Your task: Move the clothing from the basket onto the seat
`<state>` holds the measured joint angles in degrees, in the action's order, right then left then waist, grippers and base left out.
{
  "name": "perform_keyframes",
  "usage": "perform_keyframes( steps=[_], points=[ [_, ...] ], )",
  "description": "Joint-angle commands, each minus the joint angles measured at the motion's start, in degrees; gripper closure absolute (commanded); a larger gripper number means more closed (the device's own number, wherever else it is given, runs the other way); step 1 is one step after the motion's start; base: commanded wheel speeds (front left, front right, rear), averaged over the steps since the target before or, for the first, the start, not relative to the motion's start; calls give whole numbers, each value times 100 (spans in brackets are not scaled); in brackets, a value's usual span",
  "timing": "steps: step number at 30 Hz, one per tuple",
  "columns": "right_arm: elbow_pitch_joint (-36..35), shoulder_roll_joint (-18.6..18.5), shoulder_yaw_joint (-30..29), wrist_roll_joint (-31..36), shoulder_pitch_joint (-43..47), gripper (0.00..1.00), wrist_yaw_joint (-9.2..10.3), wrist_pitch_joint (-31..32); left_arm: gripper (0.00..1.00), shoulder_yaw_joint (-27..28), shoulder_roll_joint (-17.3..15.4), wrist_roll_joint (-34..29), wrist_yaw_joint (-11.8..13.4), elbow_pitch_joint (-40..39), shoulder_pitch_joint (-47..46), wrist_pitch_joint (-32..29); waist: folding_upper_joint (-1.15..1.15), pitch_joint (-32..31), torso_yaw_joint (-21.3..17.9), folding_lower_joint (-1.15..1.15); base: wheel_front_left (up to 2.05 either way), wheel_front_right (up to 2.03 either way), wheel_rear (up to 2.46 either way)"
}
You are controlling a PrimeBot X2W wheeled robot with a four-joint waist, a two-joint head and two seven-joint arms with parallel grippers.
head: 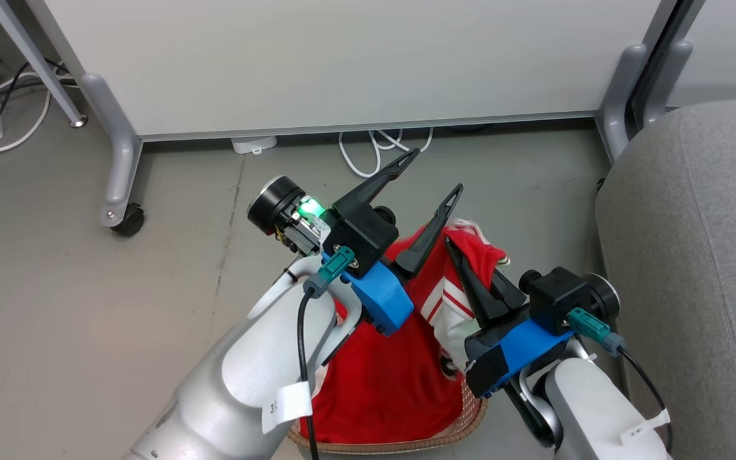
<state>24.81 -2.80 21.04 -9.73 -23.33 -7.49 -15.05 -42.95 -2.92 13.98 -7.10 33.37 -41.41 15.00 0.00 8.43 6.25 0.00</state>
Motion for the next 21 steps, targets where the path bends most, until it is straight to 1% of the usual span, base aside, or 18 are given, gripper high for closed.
perform_keyframes(
  steps=[1,12,21],
  points=[
    [-32,-16,1,10,-23,100,-1,-20,0,43,3,-29,2,-4,39,28,0,2,-4,0,0,0,0],
    [-107,-16,-100,34,-110,100,-1,-21,0,96,4,-76,-13,9,29,28,0,96,-160,0,0,0,0],
    [-288,-16,-477,285,-271,100,-1,-21,0,132,-36,-112,-33,-71,75,22,0,340,-573,0,0,0,0]
  ],
)
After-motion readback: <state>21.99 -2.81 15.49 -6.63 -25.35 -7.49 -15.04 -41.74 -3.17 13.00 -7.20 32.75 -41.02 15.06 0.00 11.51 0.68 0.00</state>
